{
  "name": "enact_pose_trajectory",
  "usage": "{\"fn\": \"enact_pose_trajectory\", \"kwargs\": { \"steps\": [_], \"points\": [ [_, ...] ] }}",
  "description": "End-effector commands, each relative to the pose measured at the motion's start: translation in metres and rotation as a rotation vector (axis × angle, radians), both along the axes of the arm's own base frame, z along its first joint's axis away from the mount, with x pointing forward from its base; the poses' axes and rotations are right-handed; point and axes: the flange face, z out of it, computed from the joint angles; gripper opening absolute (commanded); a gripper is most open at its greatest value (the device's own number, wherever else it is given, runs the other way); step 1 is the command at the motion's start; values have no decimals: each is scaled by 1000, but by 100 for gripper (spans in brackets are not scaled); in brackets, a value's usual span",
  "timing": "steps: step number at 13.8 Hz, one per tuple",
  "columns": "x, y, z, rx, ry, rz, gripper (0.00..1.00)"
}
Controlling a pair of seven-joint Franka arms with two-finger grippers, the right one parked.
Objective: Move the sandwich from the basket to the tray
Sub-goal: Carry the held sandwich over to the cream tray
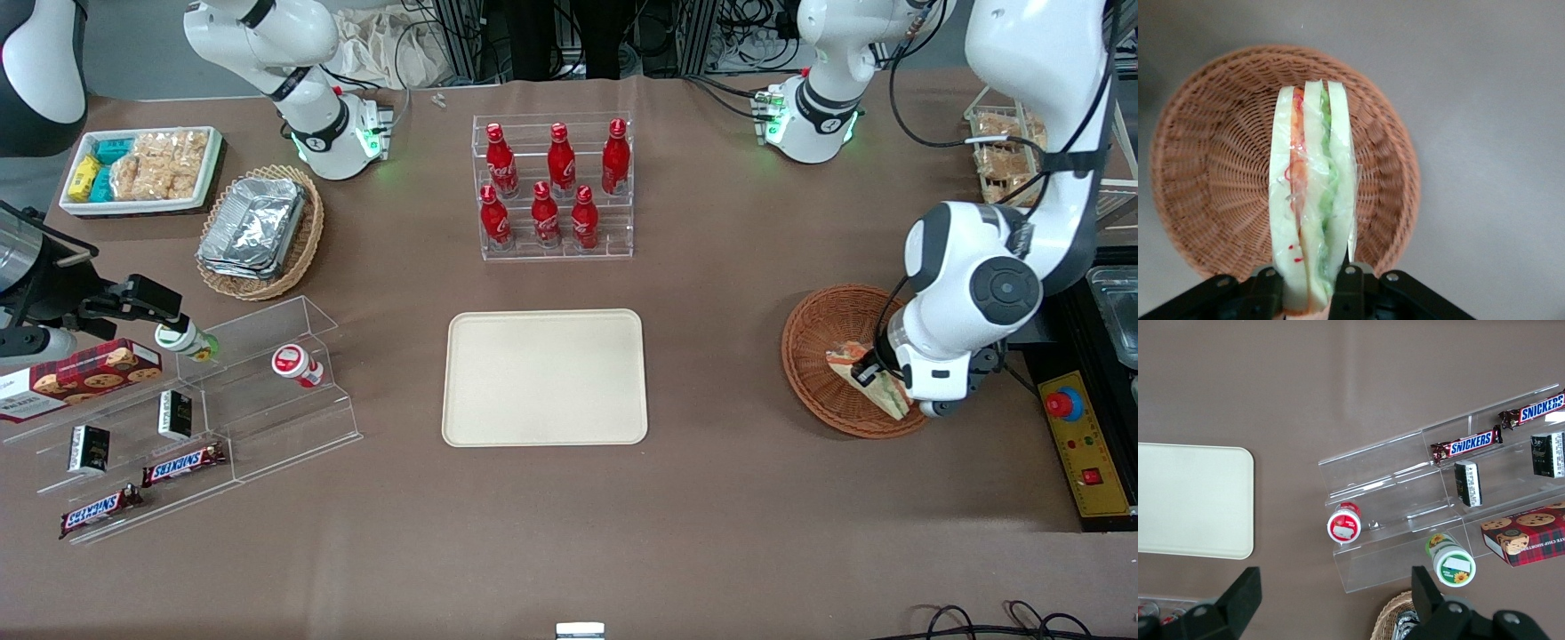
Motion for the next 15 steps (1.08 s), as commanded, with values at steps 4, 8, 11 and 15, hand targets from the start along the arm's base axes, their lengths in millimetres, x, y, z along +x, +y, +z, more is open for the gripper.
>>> {"fn": "enact_pose_trajectory", "kwargs": {
  "steps": [4,8,11,15],
  "points": [
    [14,-80,148,-35,-30,-78,0],
    [-11,-175,171,-113,-50,-256,0],
    [-30,-263,123,-173,-14,-395,0],
    [-29,-324,22,-194,2,-501,0]
  ]
}}
